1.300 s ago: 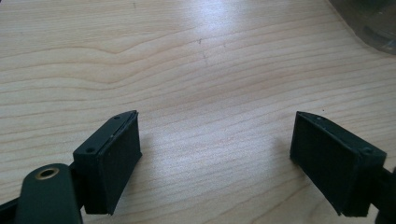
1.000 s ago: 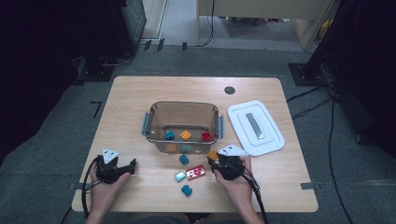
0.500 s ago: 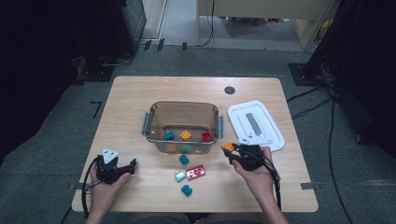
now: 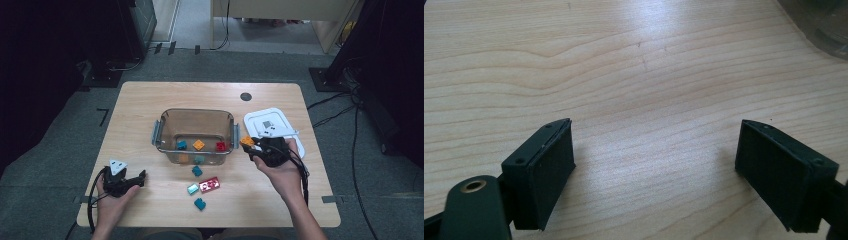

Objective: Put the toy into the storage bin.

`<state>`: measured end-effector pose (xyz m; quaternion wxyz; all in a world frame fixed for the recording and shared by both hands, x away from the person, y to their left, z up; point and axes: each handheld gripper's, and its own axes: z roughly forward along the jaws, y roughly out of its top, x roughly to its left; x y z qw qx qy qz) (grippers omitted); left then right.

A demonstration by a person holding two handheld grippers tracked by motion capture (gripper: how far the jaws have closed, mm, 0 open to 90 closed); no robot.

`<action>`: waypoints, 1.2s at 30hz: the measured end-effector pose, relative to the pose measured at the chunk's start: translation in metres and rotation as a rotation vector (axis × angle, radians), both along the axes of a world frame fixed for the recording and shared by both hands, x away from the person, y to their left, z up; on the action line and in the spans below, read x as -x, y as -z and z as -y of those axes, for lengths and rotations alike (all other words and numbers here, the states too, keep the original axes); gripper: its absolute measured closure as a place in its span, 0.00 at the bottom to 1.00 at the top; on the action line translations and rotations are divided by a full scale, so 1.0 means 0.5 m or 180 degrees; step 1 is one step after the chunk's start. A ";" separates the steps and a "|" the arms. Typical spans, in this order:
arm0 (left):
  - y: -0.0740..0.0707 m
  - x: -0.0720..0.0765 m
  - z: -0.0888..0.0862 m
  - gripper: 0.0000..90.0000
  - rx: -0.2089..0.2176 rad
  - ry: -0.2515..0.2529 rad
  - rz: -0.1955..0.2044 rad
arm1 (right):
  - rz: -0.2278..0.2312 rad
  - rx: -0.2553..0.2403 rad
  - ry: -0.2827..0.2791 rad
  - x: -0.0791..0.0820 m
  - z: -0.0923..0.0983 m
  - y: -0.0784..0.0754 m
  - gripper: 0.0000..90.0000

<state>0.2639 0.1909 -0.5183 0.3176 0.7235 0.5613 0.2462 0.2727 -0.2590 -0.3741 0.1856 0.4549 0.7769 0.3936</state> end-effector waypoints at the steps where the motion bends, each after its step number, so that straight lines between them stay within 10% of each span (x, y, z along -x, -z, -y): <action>1: 0.000 0.000 0.000 0.17 0.0000 -0.0001 0.0000 | 0.0001 0.0001 -0.0009 -0.002 -0.002 -0.004 0.67; 15: 0.000 0.000 0.000 0.17 -0.0001 0.0003 -0.0003 | -0.0039 0.0052 -0.0279 -0.070 -0.087 -0.030 0.67; 36: 0.000 0.000 0.000 0.17 0.0001 0.0001 -0.0001 | -0.0332 0.0246 -0.0410 -0.145 -0.169 0.032 0.66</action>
